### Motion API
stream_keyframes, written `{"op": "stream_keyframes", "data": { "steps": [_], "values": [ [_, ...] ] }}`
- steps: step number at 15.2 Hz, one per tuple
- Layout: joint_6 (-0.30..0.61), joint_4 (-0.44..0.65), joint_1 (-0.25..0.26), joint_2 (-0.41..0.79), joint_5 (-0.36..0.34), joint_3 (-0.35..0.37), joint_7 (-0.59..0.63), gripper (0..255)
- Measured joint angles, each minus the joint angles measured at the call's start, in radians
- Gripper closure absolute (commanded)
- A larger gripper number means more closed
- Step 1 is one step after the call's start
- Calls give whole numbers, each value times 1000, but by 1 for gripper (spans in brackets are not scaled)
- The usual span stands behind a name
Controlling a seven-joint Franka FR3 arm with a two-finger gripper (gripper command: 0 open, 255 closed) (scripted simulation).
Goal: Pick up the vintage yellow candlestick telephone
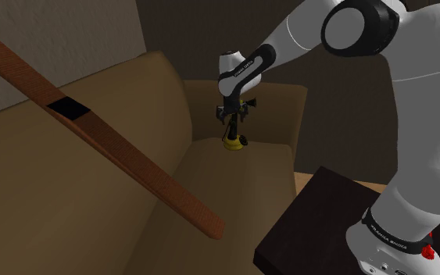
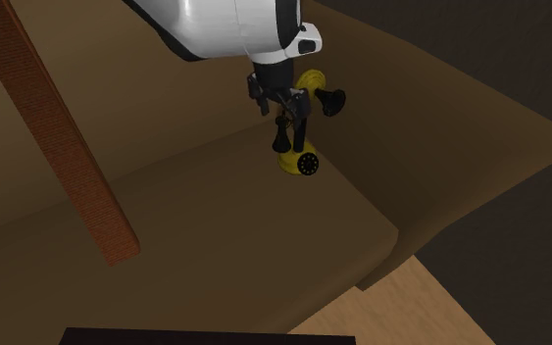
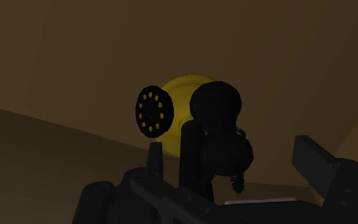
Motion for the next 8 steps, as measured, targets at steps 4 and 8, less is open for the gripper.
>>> {"op": "stream_keyframes", "data": {
  "steps": [4,8],
  "values": [
    [33,-6,1,28,-4,-2,6,255],
    [35,-4,1,31,-4,-3,7,255]
  ]
}}
